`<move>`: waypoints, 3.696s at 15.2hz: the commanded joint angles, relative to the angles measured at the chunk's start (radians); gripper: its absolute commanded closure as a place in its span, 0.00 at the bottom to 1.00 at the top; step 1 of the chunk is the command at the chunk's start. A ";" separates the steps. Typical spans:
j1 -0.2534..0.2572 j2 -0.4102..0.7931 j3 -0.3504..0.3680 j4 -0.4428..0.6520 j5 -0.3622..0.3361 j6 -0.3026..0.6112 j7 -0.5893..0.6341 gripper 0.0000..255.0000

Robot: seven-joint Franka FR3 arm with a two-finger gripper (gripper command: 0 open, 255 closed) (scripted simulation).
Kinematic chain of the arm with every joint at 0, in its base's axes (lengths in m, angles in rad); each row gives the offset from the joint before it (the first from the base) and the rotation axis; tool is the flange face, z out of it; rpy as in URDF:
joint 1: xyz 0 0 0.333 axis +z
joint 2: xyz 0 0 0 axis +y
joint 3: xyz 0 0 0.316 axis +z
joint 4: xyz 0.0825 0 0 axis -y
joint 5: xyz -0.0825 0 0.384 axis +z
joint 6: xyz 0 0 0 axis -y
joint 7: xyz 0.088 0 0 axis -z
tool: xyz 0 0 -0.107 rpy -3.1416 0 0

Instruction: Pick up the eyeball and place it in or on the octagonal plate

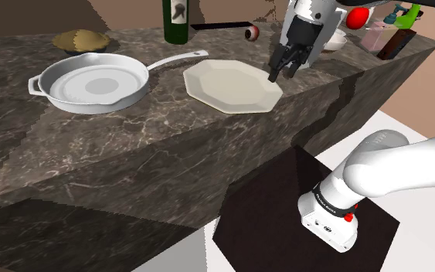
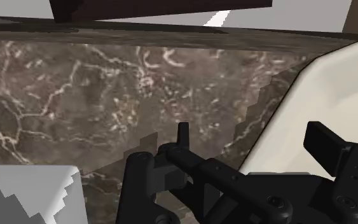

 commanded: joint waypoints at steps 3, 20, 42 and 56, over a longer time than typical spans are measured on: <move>-0.014 0.059 -0.023 0.042 -0.013 0.026 -0.022 0.00; -0.092 0.585 -0.192 0.568 -0.004 0.102 -0.201 0.00; -0.134 0.846 -0.239 0.814 0.068 0.140 -0.274 0.00; -0.136 0.854 -0.239 0.865 0.068 0.098 -0.268 1.00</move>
